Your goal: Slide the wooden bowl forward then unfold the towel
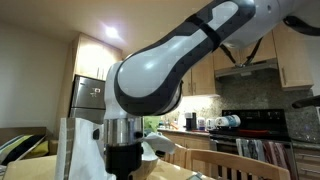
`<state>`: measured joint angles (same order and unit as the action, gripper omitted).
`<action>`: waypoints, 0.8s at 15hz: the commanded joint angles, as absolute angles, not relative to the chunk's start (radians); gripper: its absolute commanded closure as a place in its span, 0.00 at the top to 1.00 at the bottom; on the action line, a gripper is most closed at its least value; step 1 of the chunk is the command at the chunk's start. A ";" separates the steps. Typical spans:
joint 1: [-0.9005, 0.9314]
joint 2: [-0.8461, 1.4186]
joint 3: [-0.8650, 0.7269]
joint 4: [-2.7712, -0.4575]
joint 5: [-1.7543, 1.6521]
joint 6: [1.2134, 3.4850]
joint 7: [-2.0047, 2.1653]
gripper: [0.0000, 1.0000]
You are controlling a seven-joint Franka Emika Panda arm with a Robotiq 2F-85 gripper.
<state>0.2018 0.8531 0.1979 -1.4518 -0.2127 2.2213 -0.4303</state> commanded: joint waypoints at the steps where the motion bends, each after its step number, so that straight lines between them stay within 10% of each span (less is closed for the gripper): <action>1: 0.182 0.861 0.237 -1.450 -0.175 2.287 -0.467 0.01; 12: 0.197 0.863 0.226 -1.448 -0.184 2.274 -0.450 0.02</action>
